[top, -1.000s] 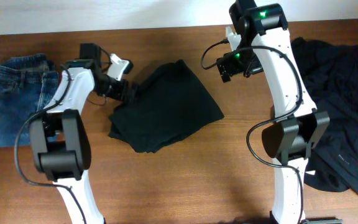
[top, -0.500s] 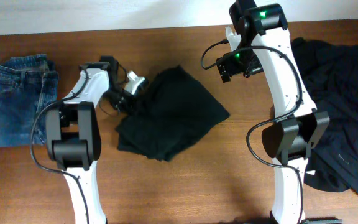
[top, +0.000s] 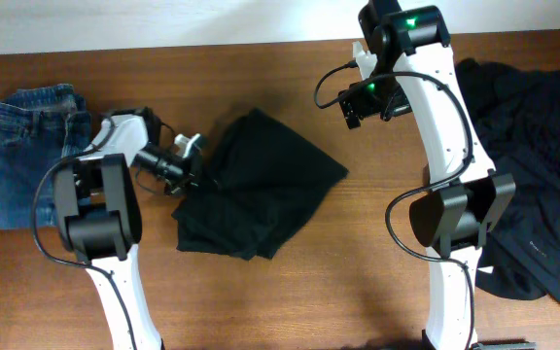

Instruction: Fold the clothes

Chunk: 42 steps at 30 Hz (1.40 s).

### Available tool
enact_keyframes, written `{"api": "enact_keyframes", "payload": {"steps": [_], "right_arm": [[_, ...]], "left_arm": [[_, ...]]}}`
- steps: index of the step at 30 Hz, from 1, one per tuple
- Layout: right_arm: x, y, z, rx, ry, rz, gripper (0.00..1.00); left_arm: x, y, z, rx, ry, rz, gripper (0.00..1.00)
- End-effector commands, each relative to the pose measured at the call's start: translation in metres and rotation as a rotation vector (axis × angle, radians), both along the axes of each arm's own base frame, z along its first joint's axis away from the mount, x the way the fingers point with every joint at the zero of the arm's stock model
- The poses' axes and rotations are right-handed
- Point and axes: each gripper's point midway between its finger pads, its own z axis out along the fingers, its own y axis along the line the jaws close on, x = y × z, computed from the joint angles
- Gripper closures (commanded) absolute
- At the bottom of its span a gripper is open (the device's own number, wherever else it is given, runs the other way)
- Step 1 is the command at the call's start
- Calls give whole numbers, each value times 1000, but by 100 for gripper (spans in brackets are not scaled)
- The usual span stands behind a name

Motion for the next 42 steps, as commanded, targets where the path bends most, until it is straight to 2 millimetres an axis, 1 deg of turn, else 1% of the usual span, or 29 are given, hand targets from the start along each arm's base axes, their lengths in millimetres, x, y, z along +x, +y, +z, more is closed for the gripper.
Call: {"api": "enact_keyframes", "payload": {"steps": [1, 6, 11, 13, 14, 15, 17, 21, 23, 26, 29, 31, 33, 34, 36, 39, 40, 41, 42], "right_arm": [[0, 0, 3, 7, -7, 3, 7], [0, -1, 3, 7, -6, 3, 7], [0, -1, 3, 7, -6, 3, 7], [0, -1, 3, 7, -6, 3, 7], [0, -1, 3, 7, -6, 3, 7], [0, 0, 3, 7, -7, 3, 7], [0, 0, 3, 7, -7, 3, 7], [0, 0, 3, 7, -8, 3, 7], [1, 0, 3, 8, -10, 3, 7], [2, 0, 3, 9, -14, 3, 7], [2, 0, 3, 9, -16, 3, 7], [2, 0, 3, 9, -16, 2, 7], [2, 0, 3, 9, -16, 3, 7], [2, 0, 3, 9, -16, 3, 7], [2, 0, 3, 9, -16, 3, 7], [2, 0, 3, 9, -16, 3, 7], [2, 0, 3, 9, -15, 3, 7], [2, 0, 3, 9, -14, 3, 7], [2, 0, 3, 9, -14, 3, 7]], "left_arm": [[3, -7, -1, -54, 46, 63, 100], [7, -6, -5, -41, 6, 45, 99], [16, 7, -21, 84, 25, 96, 100], [18, 6, -21, 82, 38, 119, 99], [19, 4, -19, 71, 45, 127, 96], [18, 3, -18, 62, 48, 128, 91], [18, 1, -16, 47, 52, 132, 71], [31, 2, -19, 45, -17, 132, 56], [35, 2, -20, 44, -39, 132, 46], [35, -1, -20, 44, -43, 124, 38], [33, -9, -20, 44, -44, 105, 35], [30, -18, -20, 41, -63, 64, 34], [27, -25, -23, 65, -69, 30, 32], [25, -28, -26, 86, -71, 13, 27], [20, -31, -34, 158, -75, -34, 23], [12, -37, -45, 233, -96, -117, 23], [10, -41, -46, 237, -105, -143, 27], [8, -45, -47, 234, -114, -166, 34], [5, -50, -48, 232, -118, -184, 54]]}}
